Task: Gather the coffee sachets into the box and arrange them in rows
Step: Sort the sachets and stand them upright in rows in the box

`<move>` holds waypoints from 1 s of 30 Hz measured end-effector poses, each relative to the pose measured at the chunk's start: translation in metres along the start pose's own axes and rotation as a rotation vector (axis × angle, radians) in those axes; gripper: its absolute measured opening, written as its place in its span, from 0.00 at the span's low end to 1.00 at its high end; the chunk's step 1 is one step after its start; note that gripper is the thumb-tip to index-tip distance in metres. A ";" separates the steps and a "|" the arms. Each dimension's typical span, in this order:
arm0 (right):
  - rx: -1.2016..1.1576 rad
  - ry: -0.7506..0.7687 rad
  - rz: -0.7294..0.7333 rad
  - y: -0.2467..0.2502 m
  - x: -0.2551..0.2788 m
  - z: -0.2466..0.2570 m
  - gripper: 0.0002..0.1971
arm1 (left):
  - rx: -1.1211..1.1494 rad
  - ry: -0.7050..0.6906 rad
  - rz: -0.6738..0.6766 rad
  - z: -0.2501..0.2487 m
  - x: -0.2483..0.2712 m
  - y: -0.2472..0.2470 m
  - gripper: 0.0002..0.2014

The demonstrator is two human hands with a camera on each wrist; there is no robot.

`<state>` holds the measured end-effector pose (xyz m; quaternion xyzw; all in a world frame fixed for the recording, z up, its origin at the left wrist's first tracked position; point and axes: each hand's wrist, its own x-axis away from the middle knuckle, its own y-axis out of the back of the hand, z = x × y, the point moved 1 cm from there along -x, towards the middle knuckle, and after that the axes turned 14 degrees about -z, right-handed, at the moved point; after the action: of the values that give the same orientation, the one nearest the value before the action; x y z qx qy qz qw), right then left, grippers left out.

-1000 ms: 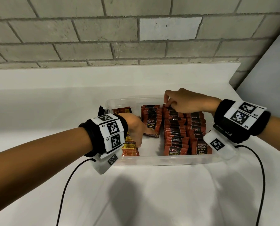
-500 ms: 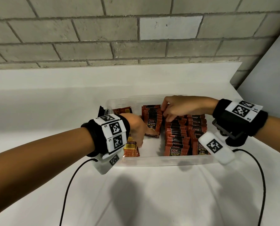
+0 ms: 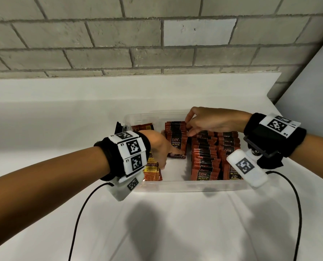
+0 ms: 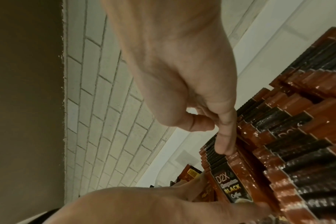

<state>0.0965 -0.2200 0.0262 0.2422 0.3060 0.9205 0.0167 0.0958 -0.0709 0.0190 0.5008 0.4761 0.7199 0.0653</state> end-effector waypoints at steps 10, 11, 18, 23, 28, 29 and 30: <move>-0.072 -0.017 0.046 0.010 0.004 0.004 0.16 | -0.020 -0.019 0.010 0.000 -0.001 -0.002 0.40; -0.069 -0.013 0.044 0.012 0.006 0.005 0.16 | -0.023 -0.024 0.015 0.001 -0.001 -0.002 0.40; 0.043 0.043 0.116 0.016 0.017 0.004 0.12 | -0.083 -0.051 0.051 0.000 -0.003 -0.002 0.35; 0.100 0.067 0.161 0.012 0.018 0.002 0.11 | -0.129 -0.028 0.051 -0.004 -0.009 -0.005 0.36; 0.128 0.086 0.183 0.015 0.019 0.005 0.12 | -0.102 0.004 0.067 -0.002 -0.006 -0.003 0.37; 0.131 0.091 0.185 0.016 0.019 0.006 0.11 | -0.076 0.002 0.059 0.001 -0.001 0.000 0.37; 0.131 0.095 0.188 0.017 0.020 0.007 0.11 | -0.037 -0.005 0.041 0.005 0.005 0.004 0.37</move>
<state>0.0842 -0.2257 0.0496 0.2264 0.3418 0.9066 -0.1002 0.0984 -0.0674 0.0253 0.5107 0.4523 0.7286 0.0609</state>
